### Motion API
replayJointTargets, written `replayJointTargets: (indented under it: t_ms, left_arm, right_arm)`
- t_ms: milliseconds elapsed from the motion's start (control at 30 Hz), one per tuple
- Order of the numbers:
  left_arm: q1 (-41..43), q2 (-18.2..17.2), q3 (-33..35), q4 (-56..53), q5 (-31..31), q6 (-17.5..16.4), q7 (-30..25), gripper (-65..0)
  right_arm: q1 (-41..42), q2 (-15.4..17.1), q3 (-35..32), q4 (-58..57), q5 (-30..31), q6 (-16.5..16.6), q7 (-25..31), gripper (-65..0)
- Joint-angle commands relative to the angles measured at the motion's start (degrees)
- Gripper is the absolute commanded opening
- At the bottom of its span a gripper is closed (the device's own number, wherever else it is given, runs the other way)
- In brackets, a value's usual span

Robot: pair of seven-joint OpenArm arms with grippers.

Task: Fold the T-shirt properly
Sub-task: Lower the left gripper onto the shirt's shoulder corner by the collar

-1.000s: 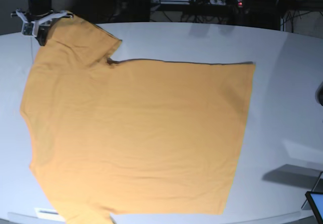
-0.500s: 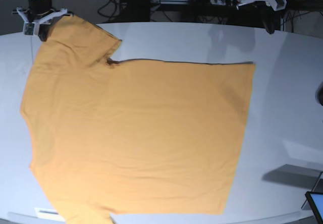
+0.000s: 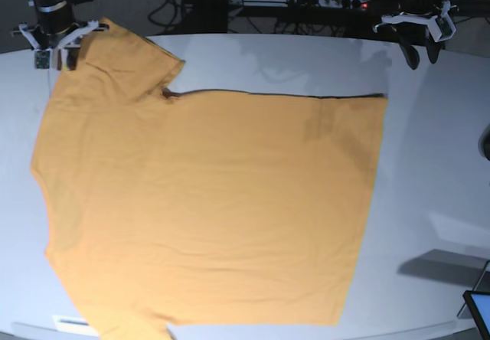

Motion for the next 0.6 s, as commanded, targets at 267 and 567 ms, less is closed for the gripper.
replayJointTargets:
  t_ms: [267, 567]
  left_arm:
    - [-0.28, -0.69, -14.11, 1.08, -21.34, -21.2, 12.08, -33.1]
    - [-7.14, -1.48, -27.48, 0.55, -20.9, -37.11, 31.42, -33.1]
  right_arm:
    - [2.55, 0.36, 19.43, 1.4, 20.34, 19.99, -8.23, -30.3]
    - [11.25, 2.65, 23.03, 0.44, 20.34, 26.14, -22.29, -30.3]
